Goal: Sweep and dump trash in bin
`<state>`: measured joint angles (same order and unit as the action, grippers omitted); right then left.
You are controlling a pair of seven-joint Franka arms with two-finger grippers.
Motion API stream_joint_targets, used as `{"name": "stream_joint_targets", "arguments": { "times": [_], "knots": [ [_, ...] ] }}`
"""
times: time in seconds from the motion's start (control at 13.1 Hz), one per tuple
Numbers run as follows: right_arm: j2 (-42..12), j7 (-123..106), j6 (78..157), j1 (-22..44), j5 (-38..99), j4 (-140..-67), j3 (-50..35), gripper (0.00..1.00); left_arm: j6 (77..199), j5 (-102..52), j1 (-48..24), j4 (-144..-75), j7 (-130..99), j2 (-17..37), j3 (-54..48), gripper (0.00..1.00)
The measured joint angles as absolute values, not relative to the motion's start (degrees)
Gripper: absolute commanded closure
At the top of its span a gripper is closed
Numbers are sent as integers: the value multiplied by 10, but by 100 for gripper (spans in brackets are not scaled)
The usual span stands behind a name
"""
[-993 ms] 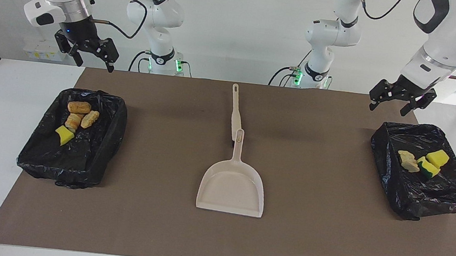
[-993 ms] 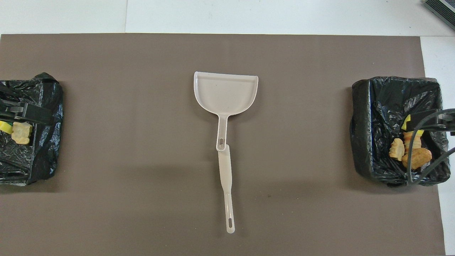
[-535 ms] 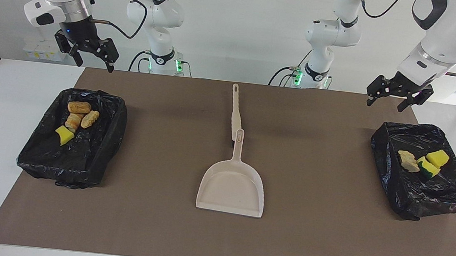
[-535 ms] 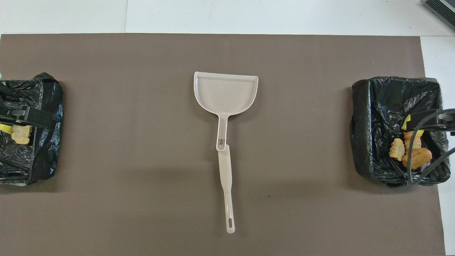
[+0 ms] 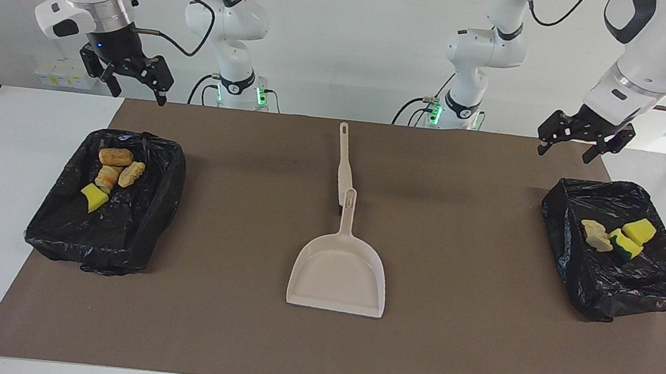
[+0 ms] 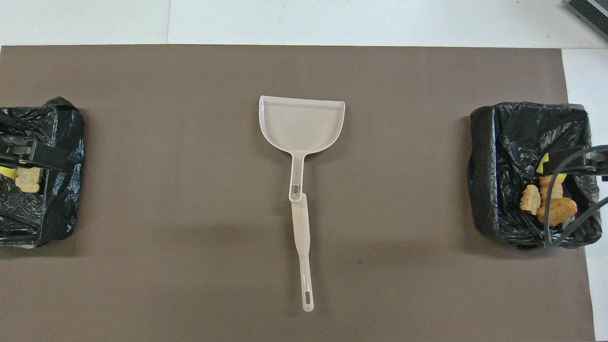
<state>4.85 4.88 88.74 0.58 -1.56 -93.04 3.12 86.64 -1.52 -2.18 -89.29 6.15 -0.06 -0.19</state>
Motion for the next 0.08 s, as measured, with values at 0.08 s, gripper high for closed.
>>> {"name": "stream_joint_targets", "arguments": {
  "times": [0.08],
  "knots": [
    [49,49,887,6,-16,-930,31,0,866,-15,-22,-893,61,-1,-2,0]
  ]
}}
